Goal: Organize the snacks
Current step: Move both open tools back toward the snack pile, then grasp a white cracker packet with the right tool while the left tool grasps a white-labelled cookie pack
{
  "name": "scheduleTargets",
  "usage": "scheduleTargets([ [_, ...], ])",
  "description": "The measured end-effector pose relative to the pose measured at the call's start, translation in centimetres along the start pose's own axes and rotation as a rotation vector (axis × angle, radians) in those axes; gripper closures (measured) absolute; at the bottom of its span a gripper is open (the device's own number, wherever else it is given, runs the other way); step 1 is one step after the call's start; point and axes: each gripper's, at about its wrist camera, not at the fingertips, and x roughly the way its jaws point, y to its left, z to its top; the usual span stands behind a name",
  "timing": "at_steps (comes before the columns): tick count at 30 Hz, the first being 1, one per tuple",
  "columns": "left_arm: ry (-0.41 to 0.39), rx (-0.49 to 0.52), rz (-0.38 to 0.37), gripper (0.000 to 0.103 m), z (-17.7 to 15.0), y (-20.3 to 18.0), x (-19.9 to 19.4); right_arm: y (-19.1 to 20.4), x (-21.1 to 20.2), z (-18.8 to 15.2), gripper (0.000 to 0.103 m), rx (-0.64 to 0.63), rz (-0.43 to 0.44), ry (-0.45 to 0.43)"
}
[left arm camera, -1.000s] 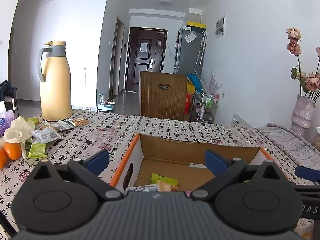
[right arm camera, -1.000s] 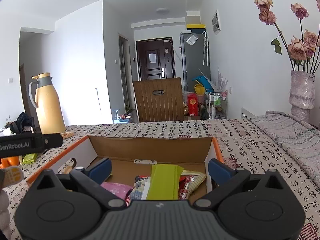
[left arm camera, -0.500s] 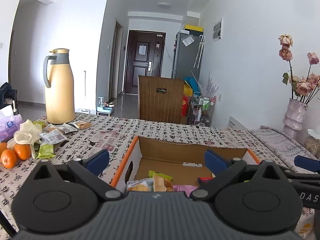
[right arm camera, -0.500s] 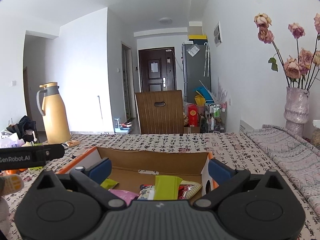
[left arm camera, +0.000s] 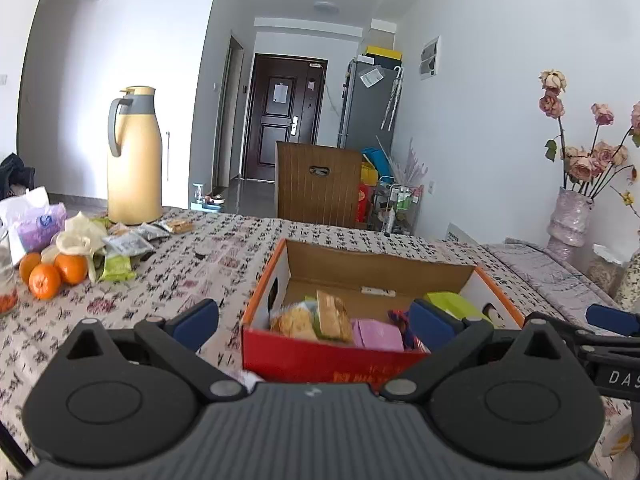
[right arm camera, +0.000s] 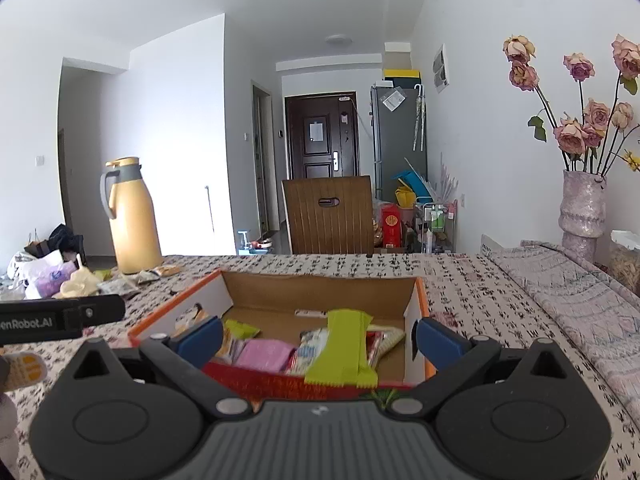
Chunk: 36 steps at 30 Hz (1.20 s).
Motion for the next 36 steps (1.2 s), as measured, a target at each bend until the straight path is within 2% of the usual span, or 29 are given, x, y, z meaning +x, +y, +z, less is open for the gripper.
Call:
scheduleTargets([
  [11, 0.087, 0.001, -0.005, 0.0, -3.9, 1.5, -2.2, 1.4, -2.1, -3.7, 0.0, -0.019, 0.0, 0.089],
  [18, 0.138, 0.006, -0.005, 0.0, -5.7, 2.2, -2.3, 1.2, -2.2, -6.5, 0.0, -0.022, -0.01, 0.179],
  [26, 0.156, 0.006, 0.007, 0.0, -6.0, 2.3, -1.9, 1.6, -0.6, -7.3, 0.0, -0.032, -0.015, 0.231],
  [36, 0.161, -0.007, 0.026, 0.0, -5.9, 3.0, -1.7, 0.8, 4.4, -7.0, 0.01, 0.01, -0.066, 0.36],
])
